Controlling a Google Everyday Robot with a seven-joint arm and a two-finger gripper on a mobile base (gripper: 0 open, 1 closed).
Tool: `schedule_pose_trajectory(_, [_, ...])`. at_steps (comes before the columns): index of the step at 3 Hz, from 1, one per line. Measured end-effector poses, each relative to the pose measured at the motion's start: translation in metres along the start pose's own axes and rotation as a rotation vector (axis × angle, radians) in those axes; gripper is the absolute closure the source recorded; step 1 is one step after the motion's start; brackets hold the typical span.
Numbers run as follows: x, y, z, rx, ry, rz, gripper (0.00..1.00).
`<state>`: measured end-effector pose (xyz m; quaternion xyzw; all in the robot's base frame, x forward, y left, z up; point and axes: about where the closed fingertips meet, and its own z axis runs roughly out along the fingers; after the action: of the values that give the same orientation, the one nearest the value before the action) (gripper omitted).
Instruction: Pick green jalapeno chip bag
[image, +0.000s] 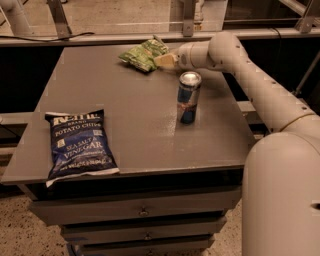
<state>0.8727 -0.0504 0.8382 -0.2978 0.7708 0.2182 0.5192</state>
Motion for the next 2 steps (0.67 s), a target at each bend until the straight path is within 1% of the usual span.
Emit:
schedule_pose_trajectory(1, [0.001,0.0003,-0.0026,0.005,-0.001,0.002,0.73])
schedule_pose_trajectory(2, [-0.0038,0.0028,-0.0091,0.009,-0.012,0.003,0.96])
